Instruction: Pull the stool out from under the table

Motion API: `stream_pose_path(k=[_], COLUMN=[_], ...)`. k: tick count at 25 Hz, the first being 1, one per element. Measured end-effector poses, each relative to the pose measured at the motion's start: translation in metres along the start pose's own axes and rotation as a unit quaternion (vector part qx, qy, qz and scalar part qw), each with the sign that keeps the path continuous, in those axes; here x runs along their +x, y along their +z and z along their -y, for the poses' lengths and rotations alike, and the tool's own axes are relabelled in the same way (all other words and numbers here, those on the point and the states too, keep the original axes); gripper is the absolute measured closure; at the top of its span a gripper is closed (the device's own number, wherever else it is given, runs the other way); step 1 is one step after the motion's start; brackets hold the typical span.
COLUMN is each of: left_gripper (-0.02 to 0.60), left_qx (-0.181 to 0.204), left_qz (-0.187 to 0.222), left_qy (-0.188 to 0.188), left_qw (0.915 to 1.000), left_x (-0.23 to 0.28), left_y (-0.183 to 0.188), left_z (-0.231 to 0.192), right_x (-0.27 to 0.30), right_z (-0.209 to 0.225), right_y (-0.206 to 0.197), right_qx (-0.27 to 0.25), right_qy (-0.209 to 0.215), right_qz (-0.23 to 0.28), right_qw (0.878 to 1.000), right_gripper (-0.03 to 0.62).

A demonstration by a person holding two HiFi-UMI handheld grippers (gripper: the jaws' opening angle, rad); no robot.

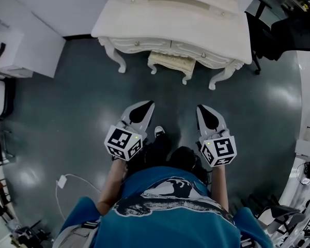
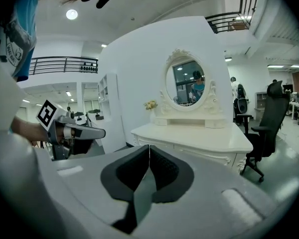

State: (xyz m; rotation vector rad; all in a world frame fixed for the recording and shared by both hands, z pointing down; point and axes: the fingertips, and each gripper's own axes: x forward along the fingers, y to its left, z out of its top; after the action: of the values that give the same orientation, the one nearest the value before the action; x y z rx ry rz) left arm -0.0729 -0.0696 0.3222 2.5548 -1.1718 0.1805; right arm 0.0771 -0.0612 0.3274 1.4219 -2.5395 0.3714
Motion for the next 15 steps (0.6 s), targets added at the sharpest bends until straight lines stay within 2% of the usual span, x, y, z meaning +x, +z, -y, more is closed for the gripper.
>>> stream_pose_path(k=[6,11,15], left_gripper=[0.569,0.572,0.571], left_qx=[-0.004,-0.018,-0.006], left_qz=[-0.007,-0.016,-0.042], left_qy=[-0.011,-0.006,0.015], left_qw=[0.9999,0.9997,0.999], left_x=[0.012,0.023,0.031], left_y=[-0.011,-0.023,-0.042], left_z=[-0.008,-0.025,-0.045], right_x=[0.001,0.014,0.027], right_z=[0.012,0.018,0.026], right_y=[-0.018,-0.024,-0.03], right_qx=[0.011,0.011,0.006], right_qy=[-0.019,-0.021,-0.025], right_qz=[-0.028,-0.038,-0.044], right_qw=[0.999,0.999,0.999], right_gripper=[0.586,0.586,0.586])
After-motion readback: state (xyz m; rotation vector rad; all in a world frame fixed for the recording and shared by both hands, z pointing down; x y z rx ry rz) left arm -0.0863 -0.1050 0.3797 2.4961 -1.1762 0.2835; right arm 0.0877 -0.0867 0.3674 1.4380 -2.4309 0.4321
